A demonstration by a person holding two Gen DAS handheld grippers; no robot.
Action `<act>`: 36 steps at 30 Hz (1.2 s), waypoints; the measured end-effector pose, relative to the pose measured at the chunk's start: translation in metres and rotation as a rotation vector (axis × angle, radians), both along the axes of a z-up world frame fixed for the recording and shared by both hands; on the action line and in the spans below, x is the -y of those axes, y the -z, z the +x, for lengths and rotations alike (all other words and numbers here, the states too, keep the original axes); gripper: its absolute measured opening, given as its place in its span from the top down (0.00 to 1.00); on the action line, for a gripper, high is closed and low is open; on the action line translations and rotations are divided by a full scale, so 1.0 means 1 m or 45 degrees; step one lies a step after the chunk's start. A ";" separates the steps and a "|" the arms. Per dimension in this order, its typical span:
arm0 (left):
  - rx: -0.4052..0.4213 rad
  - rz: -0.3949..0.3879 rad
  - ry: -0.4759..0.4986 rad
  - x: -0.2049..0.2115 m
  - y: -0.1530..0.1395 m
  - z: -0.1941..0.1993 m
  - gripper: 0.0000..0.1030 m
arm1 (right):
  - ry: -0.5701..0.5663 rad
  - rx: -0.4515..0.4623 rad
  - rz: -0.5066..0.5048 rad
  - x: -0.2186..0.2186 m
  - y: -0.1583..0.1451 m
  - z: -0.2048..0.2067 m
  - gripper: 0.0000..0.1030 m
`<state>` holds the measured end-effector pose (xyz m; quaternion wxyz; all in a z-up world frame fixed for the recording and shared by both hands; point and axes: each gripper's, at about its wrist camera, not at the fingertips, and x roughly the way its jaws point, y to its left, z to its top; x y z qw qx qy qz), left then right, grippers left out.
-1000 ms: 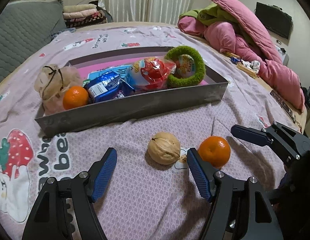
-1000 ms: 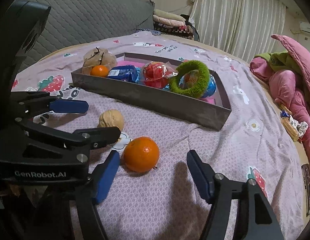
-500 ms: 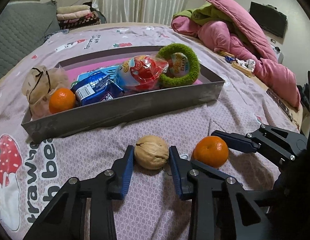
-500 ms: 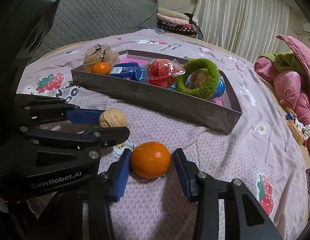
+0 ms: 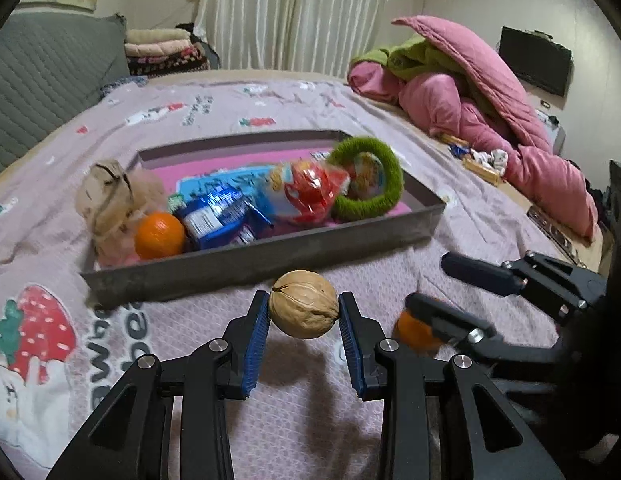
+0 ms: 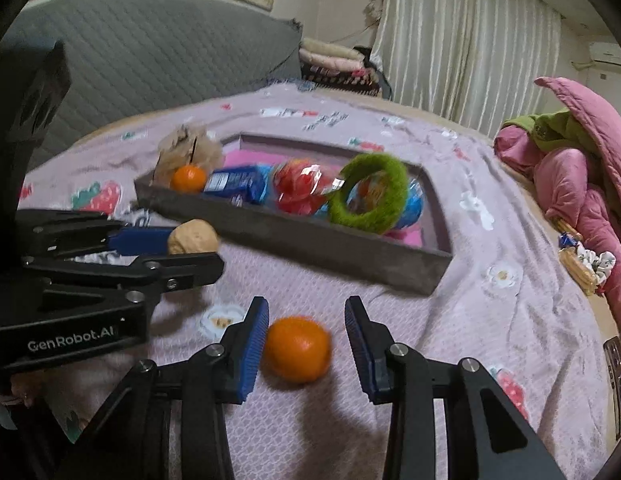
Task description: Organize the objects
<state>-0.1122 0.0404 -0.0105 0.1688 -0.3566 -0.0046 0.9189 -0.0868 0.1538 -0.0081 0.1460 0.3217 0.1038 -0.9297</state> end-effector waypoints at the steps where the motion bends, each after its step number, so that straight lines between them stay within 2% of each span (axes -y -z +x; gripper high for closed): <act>1: -0.011 -0.001 -0.005 0.001 -0.002 0.001 0.66 | 0.006 -0.026 -0.014 -0.002 -0.005 0.000 0.61; 10: -0.098 0.006 -0.038 0.014 -0.023 0.004 0.66 | 0.025 -0.107 -0.044 -0.008 -0.023 -0.003 0.61; 18: -0.104 0.024 -0.064 0.024 -0.026 0.000 0.66 | 0.026 -0.149 -0.071 -0.014 -0.035 -0.007 0.61; 27: -0.103 0.021 -0.053 0.021 -0.025 -0.001 0.66 | 0.012 -0.119 -0.065 -0.011 -0.030 -0.008 0.68; 33: -0.104 0.020 -0.051 0.020 -0.026 -0.003 0.66 | 0.003 -0.123 -0.075 -0.011 -0.031 -0.007 0.78; 36: -0.103 0.023 -0.052 0.020 -0.027 -0.005 0.66 | 0.004 -0.115 -0.089 -0.012 -0.031 -0.009 0.79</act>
